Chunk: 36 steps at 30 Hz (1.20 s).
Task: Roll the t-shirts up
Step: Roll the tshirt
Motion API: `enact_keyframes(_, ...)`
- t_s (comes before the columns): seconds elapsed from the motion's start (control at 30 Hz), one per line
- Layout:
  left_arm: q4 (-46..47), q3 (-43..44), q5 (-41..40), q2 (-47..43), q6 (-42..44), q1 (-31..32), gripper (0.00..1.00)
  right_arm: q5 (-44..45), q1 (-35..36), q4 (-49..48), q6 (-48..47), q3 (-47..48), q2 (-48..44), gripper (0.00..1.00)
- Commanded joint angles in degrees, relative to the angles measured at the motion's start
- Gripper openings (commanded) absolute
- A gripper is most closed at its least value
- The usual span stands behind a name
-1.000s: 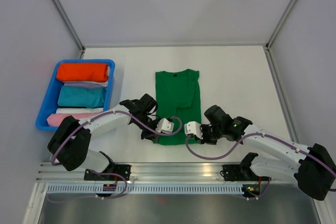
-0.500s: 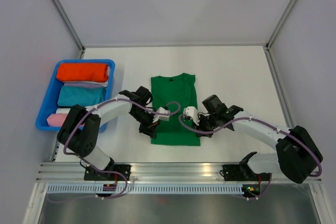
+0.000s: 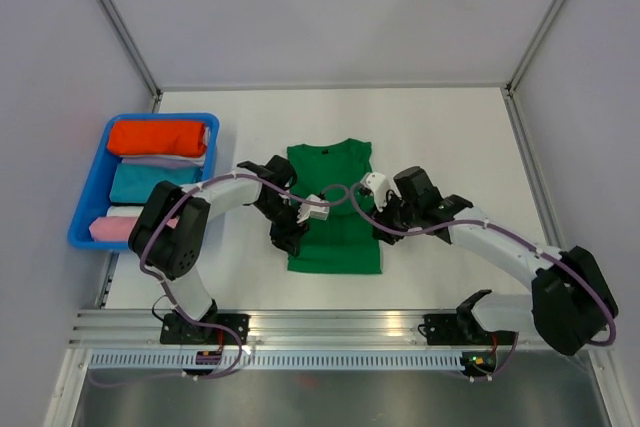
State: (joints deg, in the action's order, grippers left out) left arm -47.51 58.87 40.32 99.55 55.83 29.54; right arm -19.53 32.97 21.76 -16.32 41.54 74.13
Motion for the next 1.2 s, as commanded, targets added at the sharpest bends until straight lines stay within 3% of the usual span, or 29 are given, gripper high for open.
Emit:
enact_keyframes(0.0, 0.92, 3.87, -0.94, 0.21, -0.98, -1.5, 0.54, 2.04, -0.36, -6.1, 12.66, 1.27, -8.55, 0.43)
enact_keyframes(0.1, 0.75, 4.85, -0.68, -0.32, -2.75, -2.03, 0.63, -0.15, -0.1, -11.37, 22.0, -3.91, -13.39, 0.37)
enact_keyframes(0.23, 0.57, 4.94, -1.99, -0.94, -3.44, -2.03, 0.63, 0.72, 2.0, -14.98, 32.55, -11.98, -17.43, 0.22)
enact_keyframes(0.4, 1.62, 6.61, -4.79, 0.38, -5.82, -2.03, 0.63, 0.29, 6.4, -24.89, 38.72, -19.47, -20.25, 0.15)
enact_keyframes(0.63, 8.31, 6.43, -15.77, -1.72, -11.61, -2.03, 0.61, 2.74, 6.58, -32.56, 39.52, -20.19, -11.66, 0.08)
enact_keyframes(0.83, 9.27, 6.87, -19.22, -7.78, -11.63, -1.24, 0.62, 5.02, 6.58, -31.26, 39.61, -15.71, -1.38, 0.05)
enact_keyframes(0.93, 9.89, 2.85, -19.66, -14.27, -8.13, 1.21, 0.62, 6.6, 6.58, -29.33, 39.78, -13.86, 1.01, 0.05)
enact_keyframes(1.03, 14.26, -5.56, -23.07, -24.7, -3.37, 9.11, 0.62, 8.63, 6.49, -27.39, 40.57, -12.63, 1.46, 0.05)
enact_keyframes(1.07, 15.94, -8.05, -24.48, -27.19, -2.67, 14.09, 0.65, 8.8, 6.49, -27.12, 40.75, -12.54, 1.46, 0.05)
enact_keyframes(1.17, 19.2, -15.62, -24.94, -32.92, -0.64, 19.83, 0.77, 8.72, 6.49, -27.03, 41.36, -12.62, 1.46, 0.05)
